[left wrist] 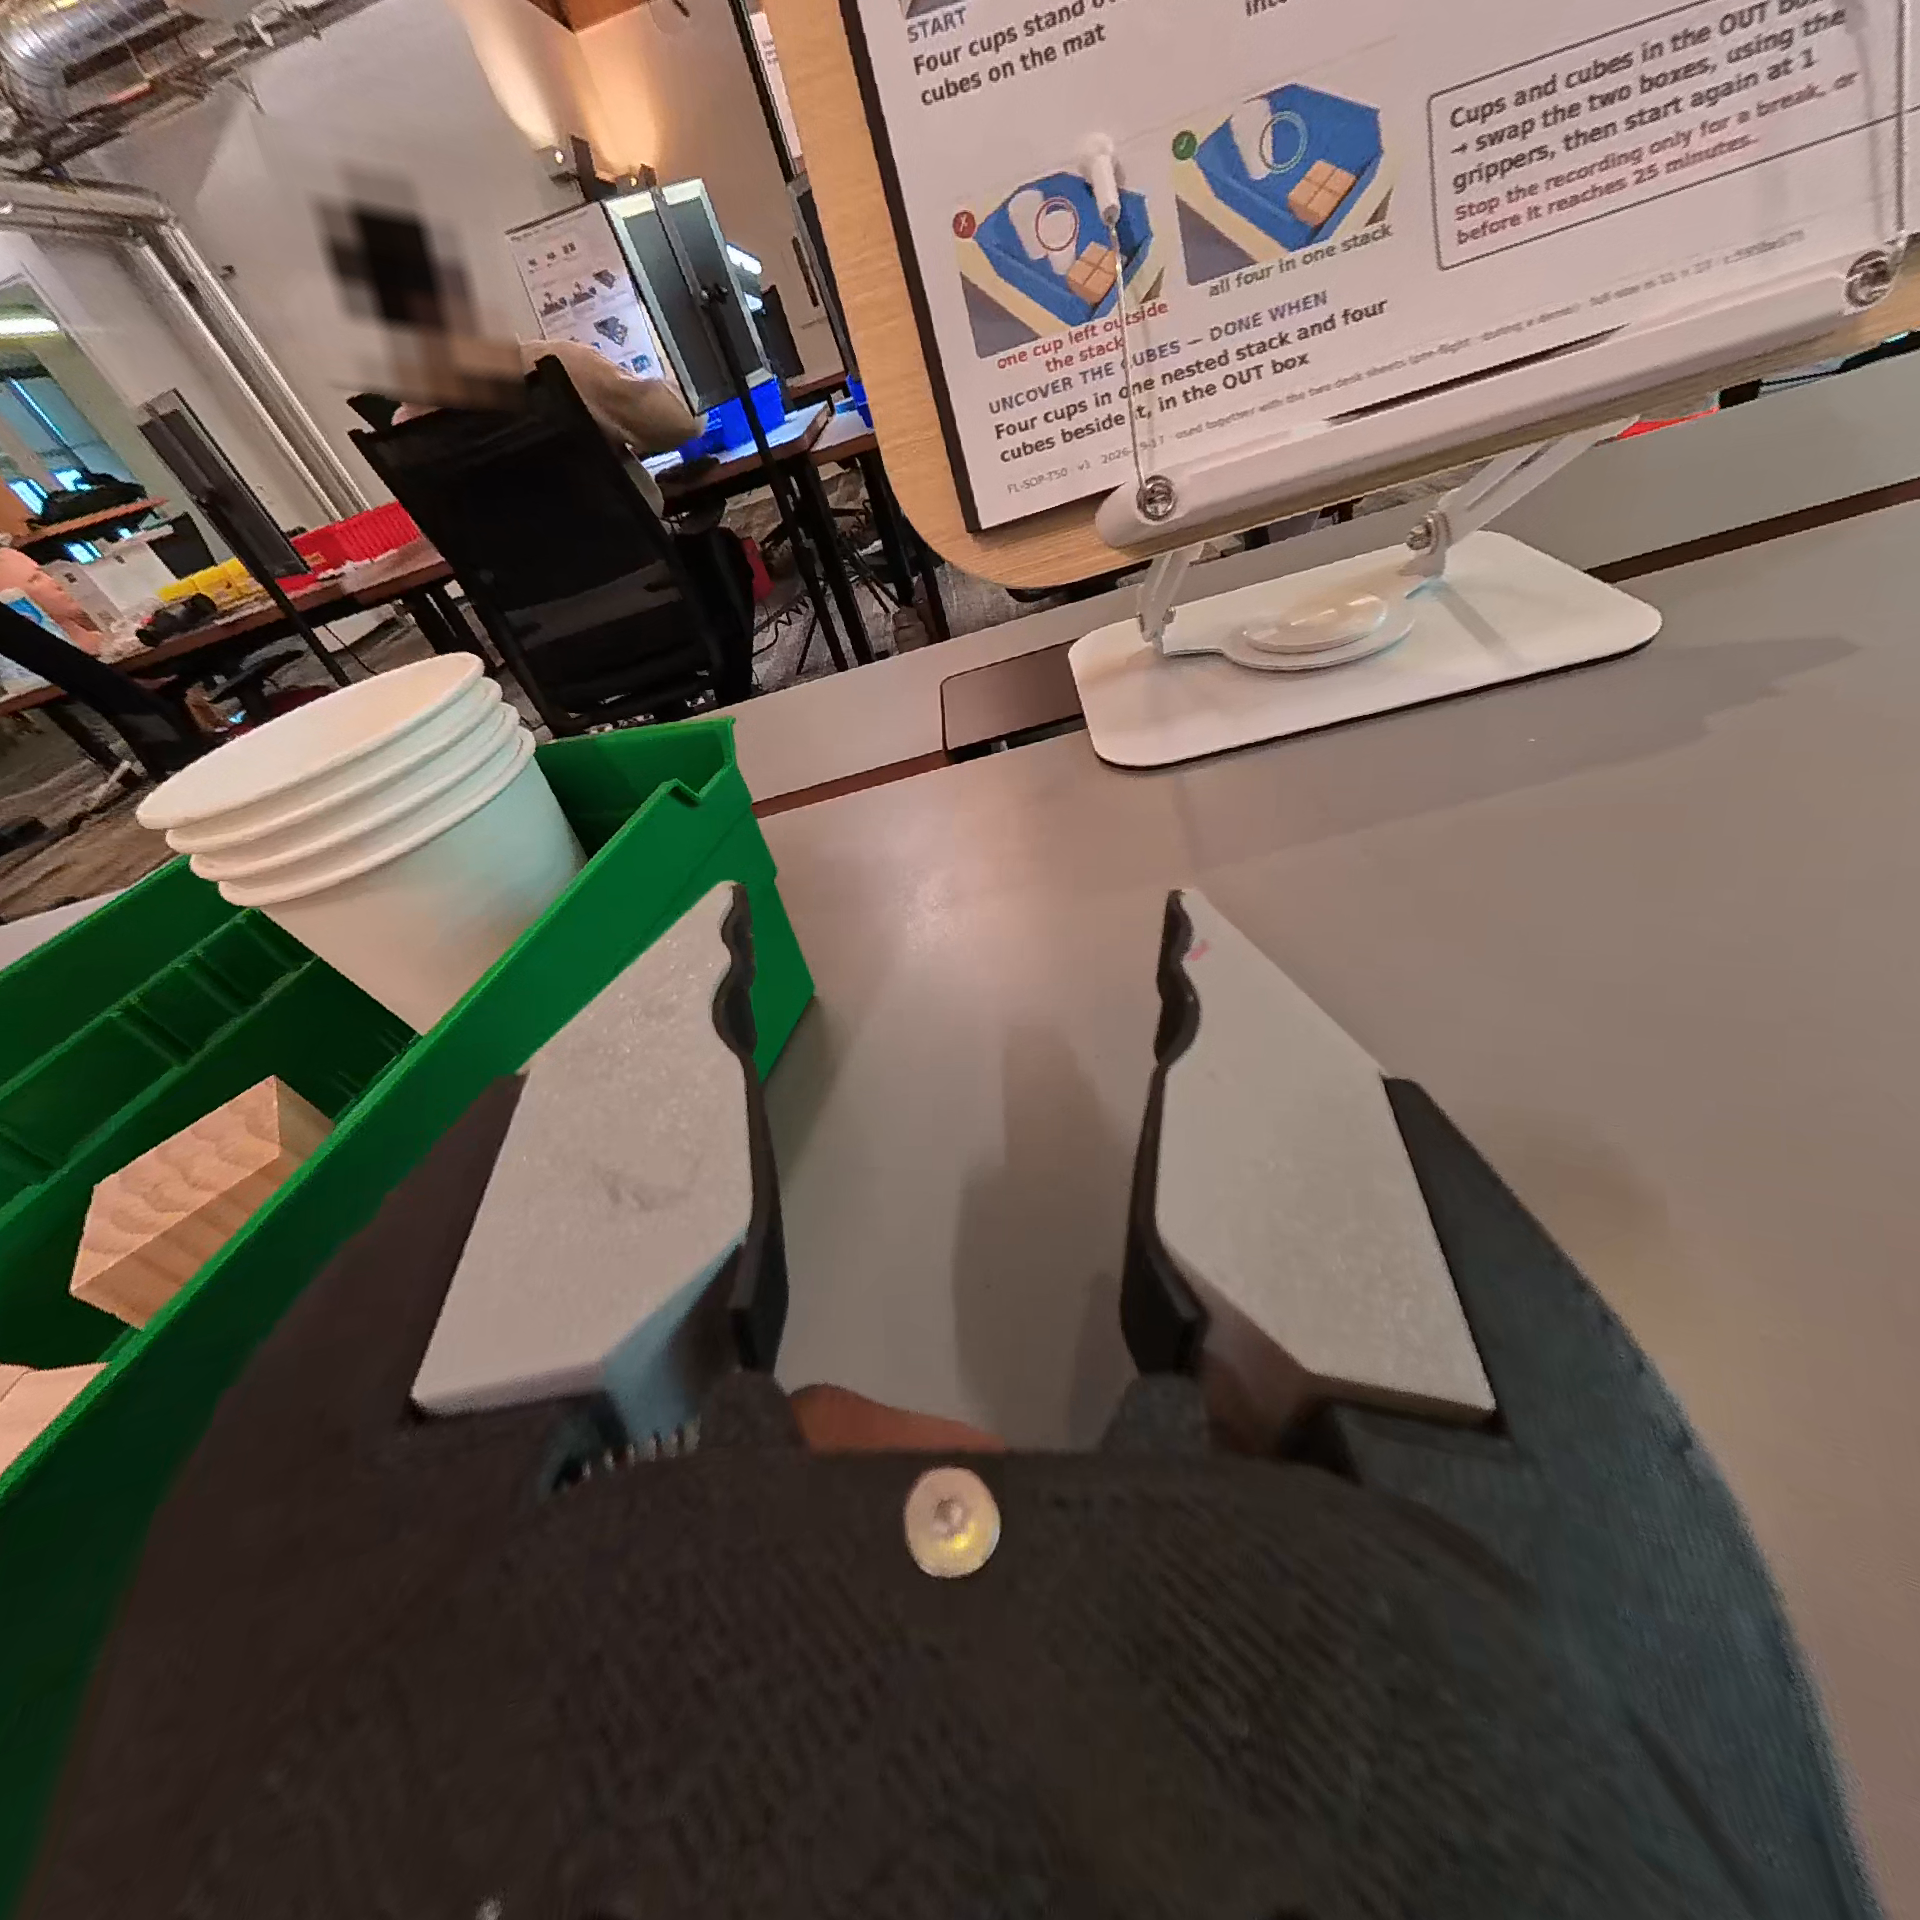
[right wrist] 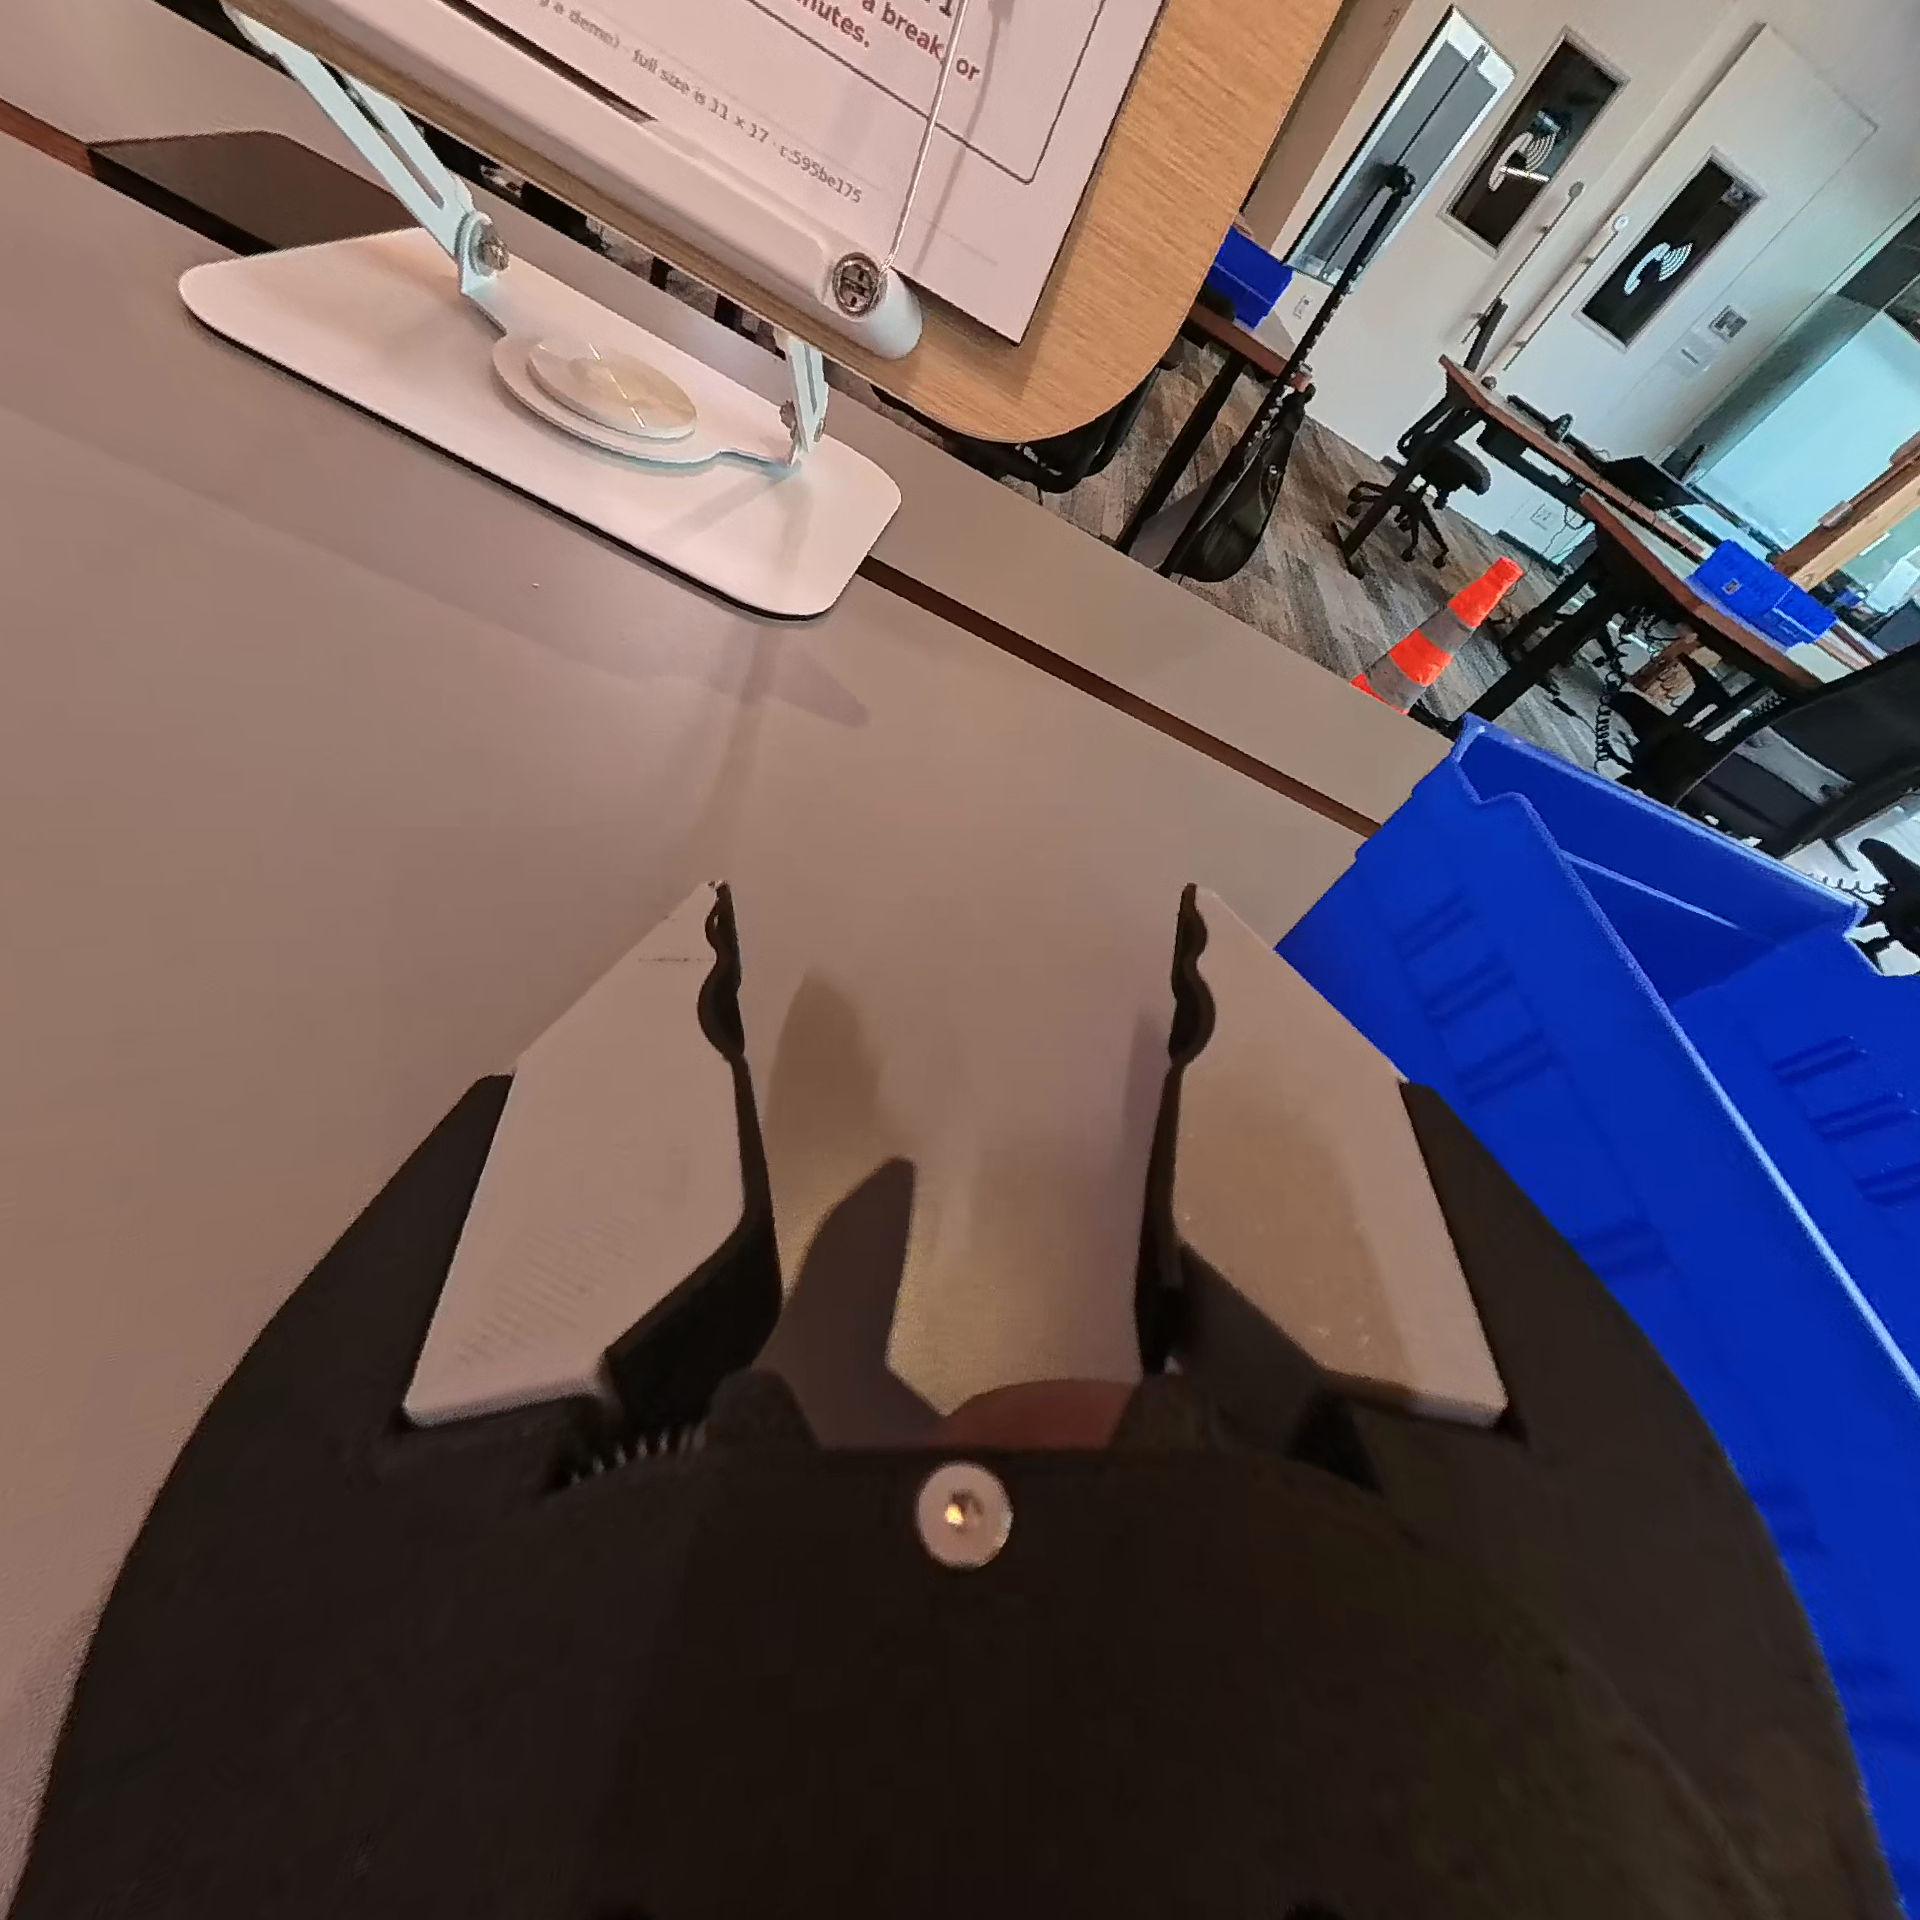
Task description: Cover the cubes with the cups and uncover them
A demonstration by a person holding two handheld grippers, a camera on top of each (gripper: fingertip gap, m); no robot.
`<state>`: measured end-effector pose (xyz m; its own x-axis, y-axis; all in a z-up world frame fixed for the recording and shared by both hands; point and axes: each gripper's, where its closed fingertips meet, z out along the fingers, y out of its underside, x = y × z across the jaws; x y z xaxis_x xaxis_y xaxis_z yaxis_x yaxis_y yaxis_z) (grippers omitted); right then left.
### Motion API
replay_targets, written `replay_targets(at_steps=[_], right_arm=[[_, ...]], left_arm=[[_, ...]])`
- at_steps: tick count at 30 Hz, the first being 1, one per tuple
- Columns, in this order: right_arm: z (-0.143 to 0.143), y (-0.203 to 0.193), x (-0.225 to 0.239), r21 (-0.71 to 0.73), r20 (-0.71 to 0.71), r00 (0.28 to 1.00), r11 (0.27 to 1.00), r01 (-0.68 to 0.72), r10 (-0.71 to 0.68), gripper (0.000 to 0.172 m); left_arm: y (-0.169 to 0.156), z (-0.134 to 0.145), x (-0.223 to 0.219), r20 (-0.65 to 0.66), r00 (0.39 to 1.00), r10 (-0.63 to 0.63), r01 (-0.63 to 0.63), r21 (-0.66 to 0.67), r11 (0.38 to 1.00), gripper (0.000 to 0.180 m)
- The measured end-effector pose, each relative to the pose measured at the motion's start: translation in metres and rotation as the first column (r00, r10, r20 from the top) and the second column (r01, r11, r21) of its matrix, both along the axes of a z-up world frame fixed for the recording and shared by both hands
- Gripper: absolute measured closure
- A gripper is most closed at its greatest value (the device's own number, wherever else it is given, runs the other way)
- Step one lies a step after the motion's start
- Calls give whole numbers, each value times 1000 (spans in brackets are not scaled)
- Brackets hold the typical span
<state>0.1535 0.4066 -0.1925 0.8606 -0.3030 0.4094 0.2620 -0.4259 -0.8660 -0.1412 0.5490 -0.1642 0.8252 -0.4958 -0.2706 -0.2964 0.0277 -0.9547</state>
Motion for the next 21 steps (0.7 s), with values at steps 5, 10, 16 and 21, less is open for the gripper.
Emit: replay_targets(at_steps=[5, 10, 16, 21], right_arm=[[2, 0, 0, 7, -3, 1000, 1000, 0, 0, 90], [1, 0, -1, 2, 3, 1000, 1000, -3, 3, 90], [-1, 1, -3, 0, -1, 1000, 1000, -11, 11, 90], [-6, 3, -7, -22, 8, 1000, 1000, -22, 22, 90]], left_arm=[[-1, 0, 0, 6, 1000, -6, 6, -8, 1000, 104], [-5, -2, 4, -8, 1000, -25, 25, -21, 999, 105], [-18, 10, 1, 52, 993, -106, 113, -173, 978, 98], [-34, 36, -44, -52, 987, -150, 138, -183, 973, 100]])
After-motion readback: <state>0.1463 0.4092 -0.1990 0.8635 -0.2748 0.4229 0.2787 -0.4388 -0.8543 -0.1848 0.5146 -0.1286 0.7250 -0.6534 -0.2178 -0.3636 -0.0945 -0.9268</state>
